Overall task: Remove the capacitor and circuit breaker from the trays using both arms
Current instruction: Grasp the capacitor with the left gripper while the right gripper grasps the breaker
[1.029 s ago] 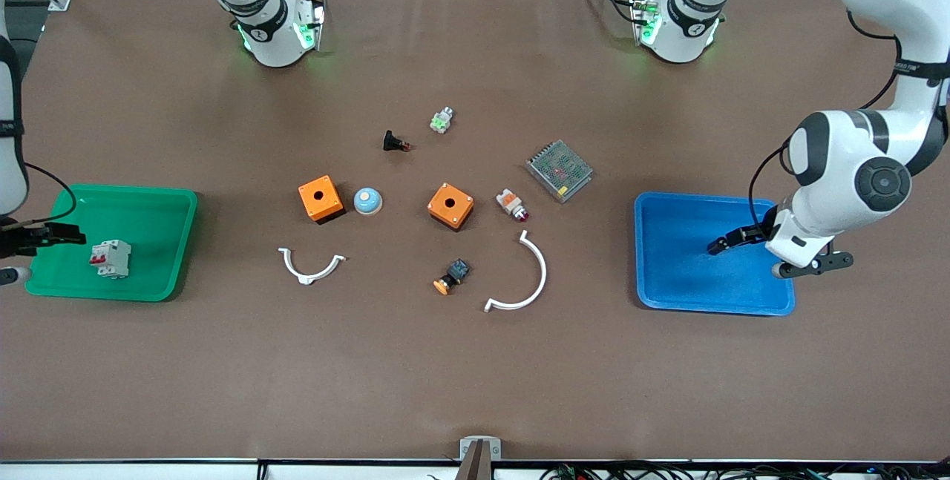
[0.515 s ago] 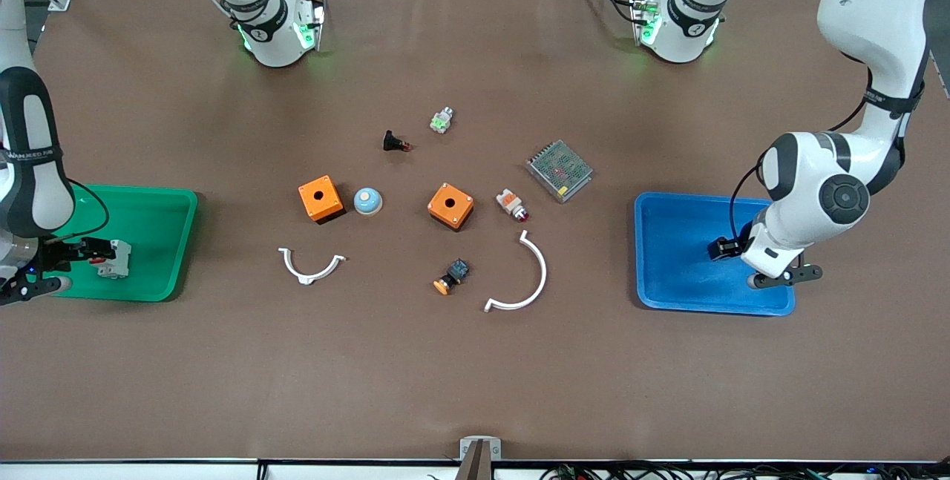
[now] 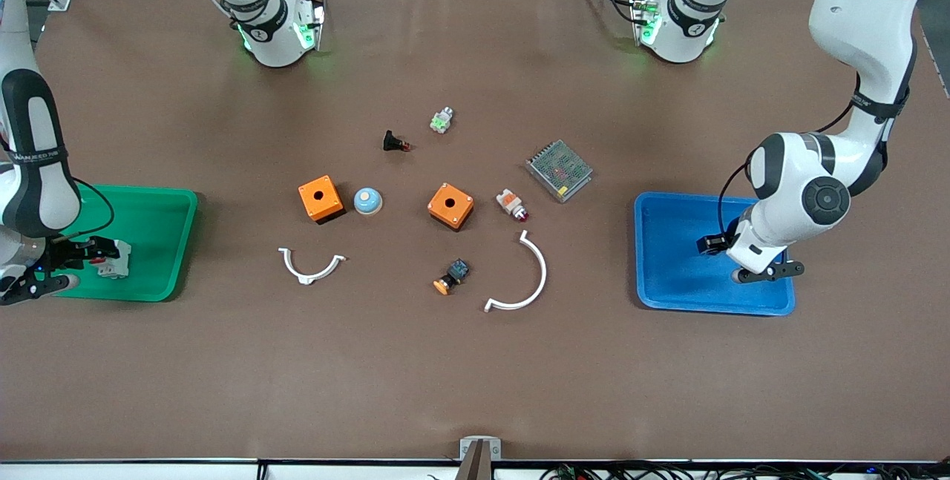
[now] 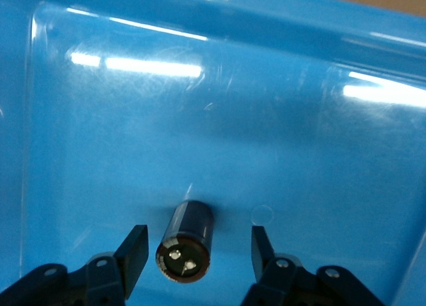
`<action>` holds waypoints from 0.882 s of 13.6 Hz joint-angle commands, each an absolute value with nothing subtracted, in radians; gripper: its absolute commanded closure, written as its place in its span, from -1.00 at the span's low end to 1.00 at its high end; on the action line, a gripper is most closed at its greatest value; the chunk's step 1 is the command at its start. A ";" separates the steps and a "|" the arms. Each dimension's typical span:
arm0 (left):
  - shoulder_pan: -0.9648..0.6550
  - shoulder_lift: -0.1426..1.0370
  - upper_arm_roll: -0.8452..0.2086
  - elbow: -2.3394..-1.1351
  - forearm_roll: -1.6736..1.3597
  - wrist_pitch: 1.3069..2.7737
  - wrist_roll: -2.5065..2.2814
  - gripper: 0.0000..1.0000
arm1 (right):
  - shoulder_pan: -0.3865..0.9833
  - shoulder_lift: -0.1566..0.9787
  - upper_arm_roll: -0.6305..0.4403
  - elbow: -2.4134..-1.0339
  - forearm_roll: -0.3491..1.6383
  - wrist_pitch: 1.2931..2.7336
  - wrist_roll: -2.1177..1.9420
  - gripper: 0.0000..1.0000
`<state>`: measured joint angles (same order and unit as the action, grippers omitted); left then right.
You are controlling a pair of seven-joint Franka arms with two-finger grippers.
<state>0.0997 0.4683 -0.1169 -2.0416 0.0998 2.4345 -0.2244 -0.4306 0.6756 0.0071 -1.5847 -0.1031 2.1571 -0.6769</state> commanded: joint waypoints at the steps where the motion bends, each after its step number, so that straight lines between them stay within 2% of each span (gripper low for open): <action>1: 0.129 0.454 -0.126 -2.063 0.097 2.447 -0.226 -0.27 | -0.453 0.678 0.023 -1.585 -0.087 2.157 -0.703 -0.24; 3: 0.130 0.454 -0.124 -2.063 0.097 2.447 -0.224 -0.05 | -0.453 0.683 0.023 -1.585 -0.087 2.157 -0.703 0.06; 5: 0.129 0.454 -0.124 -2.060 0.097 2.447 -0.224 0.27 | -0.453 0.686 0.023 -1.585 -0.087 2.155 -0.703 0.40; 8: 0.127 0.448 -0.126 -2.054 0.097 2.442 -0.235 0.87 | -0.449 0.680 0.023 -1.583 -0.087 2.122 -0.703 0.63; 9: 0.123 0.443 -0.127 -2.051 0.097 2.438 -0.241 0.97 | -0.445 0.675 0.023 -1.577 -0.087 2.082 -0.700 0.64; 12: 0.117 0.391 -0.165 -2.051 0.097 2.437 -0.277 0.96 | -0.411 0.593 0.026 -1.540 -0.087 1.924 -0.681 0.64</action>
